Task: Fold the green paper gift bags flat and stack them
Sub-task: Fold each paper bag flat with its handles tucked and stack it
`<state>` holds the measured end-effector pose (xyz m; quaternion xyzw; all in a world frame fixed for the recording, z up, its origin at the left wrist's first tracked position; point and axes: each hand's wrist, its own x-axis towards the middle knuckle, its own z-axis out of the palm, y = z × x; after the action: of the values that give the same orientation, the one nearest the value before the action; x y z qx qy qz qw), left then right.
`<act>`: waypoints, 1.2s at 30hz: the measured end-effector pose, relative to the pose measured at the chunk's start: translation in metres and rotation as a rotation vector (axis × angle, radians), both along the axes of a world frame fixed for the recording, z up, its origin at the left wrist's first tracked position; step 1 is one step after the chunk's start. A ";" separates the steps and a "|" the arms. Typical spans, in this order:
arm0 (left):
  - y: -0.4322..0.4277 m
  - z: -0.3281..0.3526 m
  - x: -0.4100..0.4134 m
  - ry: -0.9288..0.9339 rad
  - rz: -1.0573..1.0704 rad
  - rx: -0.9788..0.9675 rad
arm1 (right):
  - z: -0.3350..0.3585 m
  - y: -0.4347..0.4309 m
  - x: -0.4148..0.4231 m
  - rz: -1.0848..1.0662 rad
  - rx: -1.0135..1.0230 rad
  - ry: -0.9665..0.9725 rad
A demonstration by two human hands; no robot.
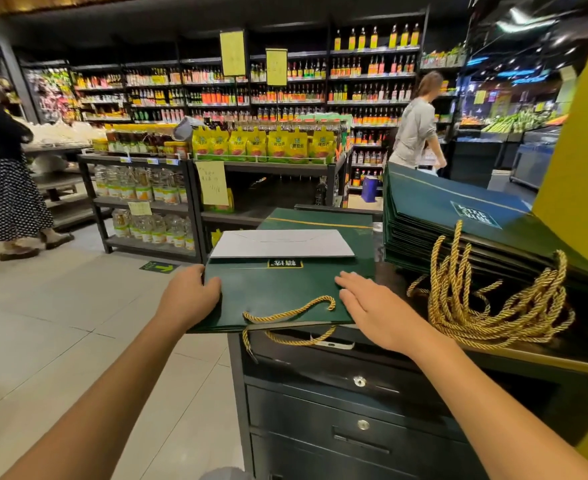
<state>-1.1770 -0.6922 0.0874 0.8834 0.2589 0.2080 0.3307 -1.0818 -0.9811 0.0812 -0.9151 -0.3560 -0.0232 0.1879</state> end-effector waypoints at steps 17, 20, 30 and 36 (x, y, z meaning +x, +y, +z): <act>-0.116 0.035 0.031 0.101 -0.808 0.425 | -0.004 -0.003 0.007 -0.008 0.054 -0.003; -0.114 0.039 0.029 0.118 -0.843 0.432 | -0.004 -0.002 0.006 -0.012 0.053 -0.008; -0.103 0.033 0.030 0.051 -0.810 0.278 | -0.002 -0.001 0.003 -0.021 0.042 -0.018; -0.097 0.040 0.029 -0.287 -0.600 -0.356 | -0.003 -0.001 0.004 -0.034 0.056 -0.006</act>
<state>-1.1479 -0.7888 0.1273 0.8103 -0.0281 0.1754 0.5584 -1.0774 -0.9819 0.0780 -0.9154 -0.3400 -0.0389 0.2119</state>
